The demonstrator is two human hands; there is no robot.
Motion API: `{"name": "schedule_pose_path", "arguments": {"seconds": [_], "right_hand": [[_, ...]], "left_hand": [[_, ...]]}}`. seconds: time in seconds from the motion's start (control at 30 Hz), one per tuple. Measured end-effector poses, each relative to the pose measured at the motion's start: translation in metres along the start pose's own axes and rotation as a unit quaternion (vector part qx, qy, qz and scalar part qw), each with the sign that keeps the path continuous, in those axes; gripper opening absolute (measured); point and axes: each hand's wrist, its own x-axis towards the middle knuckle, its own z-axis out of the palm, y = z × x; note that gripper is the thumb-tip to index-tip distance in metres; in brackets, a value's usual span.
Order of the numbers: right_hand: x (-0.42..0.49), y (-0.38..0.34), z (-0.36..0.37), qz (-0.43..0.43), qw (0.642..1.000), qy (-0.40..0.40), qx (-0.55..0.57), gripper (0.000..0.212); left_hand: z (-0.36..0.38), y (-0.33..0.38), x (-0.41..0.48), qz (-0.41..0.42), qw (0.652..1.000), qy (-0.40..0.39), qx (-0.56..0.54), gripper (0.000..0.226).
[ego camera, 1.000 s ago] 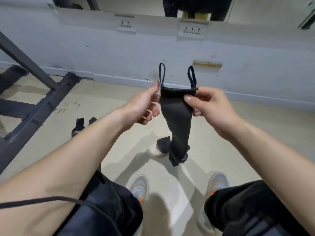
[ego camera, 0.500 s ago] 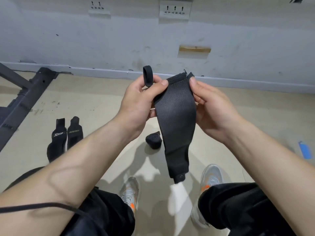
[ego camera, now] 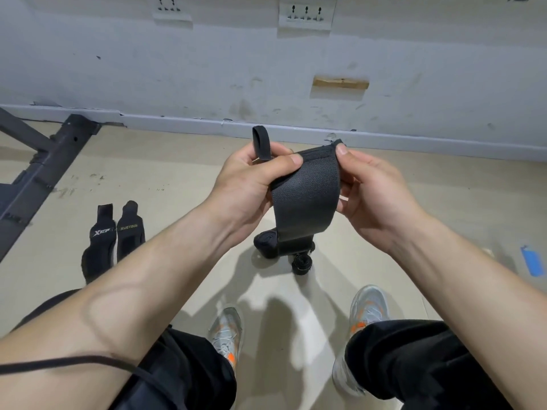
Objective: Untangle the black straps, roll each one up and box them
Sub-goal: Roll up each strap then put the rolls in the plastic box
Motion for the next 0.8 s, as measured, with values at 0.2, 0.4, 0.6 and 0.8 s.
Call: {"name": "schedule_pose_path", "arguments": {"seconds": [0.2, 0.4, 0.6, 0.8], "right_hand": [[-0.0035, -0.0018, 0.0029, -0.007, 1.0, 0.005, 0.007, 0.023], [-0.0069, -0.0015, 0.0071, -0.004, 0.999, 0.004, 0.038, 0.023], [-0.0093, 0.0041, 0.0082, -0.042, 0.999, -0.021, 0.001, 0.011], [-0.0014, 0.0052, 0.0012, -0.046, 0.999, 0.02, -0.017, 0.014]], "left_hand": [[0.0003, -0.0007, -0.0014, -0.018, 1.0, 0.002, -0.001, 0.02], [0.0021, 0.0001, -0.0023, -0.01, 1.0, 0.019, -0.019, 0.019], [0.0018, -0.005, -0.0005, 0.007, 0.999, 0.022, -0.024, 0.035], [0.0004, -0.0053, 0.0016, -0.006, 0.998, 0.022, -0.06, 0.015]]}}
